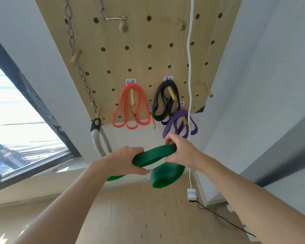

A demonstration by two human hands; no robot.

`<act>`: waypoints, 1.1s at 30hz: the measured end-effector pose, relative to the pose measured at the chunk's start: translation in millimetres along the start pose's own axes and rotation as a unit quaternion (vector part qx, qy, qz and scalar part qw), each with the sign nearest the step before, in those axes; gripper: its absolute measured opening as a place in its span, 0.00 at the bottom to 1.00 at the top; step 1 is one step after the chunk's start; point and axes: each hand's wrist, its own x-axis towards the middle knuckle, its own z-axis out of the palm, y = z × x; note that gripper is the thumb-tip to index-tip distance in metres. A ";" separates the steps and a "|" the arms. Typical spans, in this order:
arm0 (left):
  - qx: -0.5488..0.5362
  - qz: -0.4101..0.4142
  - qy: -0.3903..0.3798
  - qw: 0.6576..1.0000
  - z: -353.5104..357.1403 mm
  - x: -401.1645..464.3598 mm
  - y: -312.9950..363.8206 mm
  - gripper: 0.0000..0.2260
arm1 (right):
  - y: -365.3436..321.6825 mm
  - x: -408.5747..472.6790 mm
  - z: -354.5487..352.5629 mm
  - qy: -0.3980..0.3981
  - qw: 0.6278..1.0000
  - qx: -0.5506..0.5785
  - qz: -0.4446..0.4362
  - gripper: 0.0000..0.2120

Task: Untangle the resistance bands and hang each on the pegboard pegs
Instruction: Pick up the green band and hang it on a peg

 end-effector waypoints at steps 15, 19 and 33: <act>-0.087 0.032 0.063 0.994 -25.6 56.8 18.5 0.12 | -17.1 57.7 -40.0 -0.057 0.997 0.001 -0.048 0.20; -0.114 0.014 0.058 0.992 -37.6 73.7 8.5 0.08 | 1.8 79.9 -67.1 -0.099 0.993 -0.040 -0.044 0.22; -0.088 -0.006 0.034 0.996 -41.0 136.1 -37.8 0.15 | 40.4 145.2 -65.7 -0.106 0.994 0.009 -0.008 0.19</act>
